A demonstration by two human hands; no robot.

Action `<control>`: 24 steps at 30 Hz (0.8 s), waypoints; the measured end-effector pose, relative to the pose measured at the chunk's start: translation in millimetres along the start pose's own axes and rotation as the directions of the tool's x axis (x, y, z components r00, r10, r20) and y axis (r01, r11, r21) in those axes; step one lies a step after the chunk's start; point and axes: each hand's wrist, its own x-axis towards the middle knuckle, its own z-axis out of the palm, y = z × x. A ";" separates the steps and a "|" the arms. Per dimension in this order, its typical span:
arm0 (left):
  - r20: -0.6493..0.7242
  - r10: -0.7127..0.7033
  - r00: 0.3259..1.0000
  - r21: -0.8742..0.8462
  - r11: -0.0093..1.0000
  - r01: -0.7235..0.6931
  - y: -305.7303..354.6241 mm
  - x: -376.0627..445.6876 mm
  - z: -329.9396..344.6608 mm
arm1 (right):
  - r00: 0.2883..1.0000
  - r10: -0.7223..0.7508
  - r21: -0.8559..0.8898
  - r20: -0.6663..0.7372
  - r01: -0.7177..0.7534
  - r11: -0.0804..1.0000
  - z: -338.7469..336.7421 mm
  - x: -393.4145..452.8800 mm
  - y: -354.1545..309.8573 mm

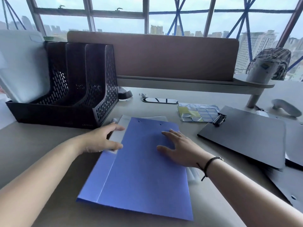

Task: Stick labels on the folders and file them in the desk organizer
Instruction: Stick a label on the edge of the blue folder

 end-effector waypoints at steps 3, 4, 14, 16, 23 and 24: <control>-0.004 -0.007 1.000 -0.154 0.988 0.006 1.4 12.8 -3.7 | 1.000 0.018 -0.035 -0.022 -0.019 0.999 1.5 22.0 -2.3; -0.019 -0.002 1.000 -0.174 0.985 -0.002 3.4 17.3 -3.8 | 1.000 0.022 -0.025 -0.016 -0.022 0.999 1.8 25.7 -2.8; -0.089 -0.158 0.983 0.155 0.973 0.170 29.8 24.8 20.0 | 0.997 -0.066 0.055 0.041 0.064 0.996 -2.7 46.2 21.3; -0.049 -0.191 0.980 0.269 0.943 0.197 39.0 20.6 19.8 | 0.995 -0.092 0.077 0.046 0.088 0.993 -5.7 47.7 26.9; 0.077 -0.024 0.997 0.531 0.847 -0.021 88.2 84.1 8.6 | 0.980 -0.161 0.103 0.119 0.149 0.983 -14.0 47.8 35.4; 0.114 -0.007 0.993 0.513 0.857 -0.053 93.5 95.7 10.4 | 0.978 -0.170 0.098 0.121 0.159 0.983 -14.7 47.4 36.6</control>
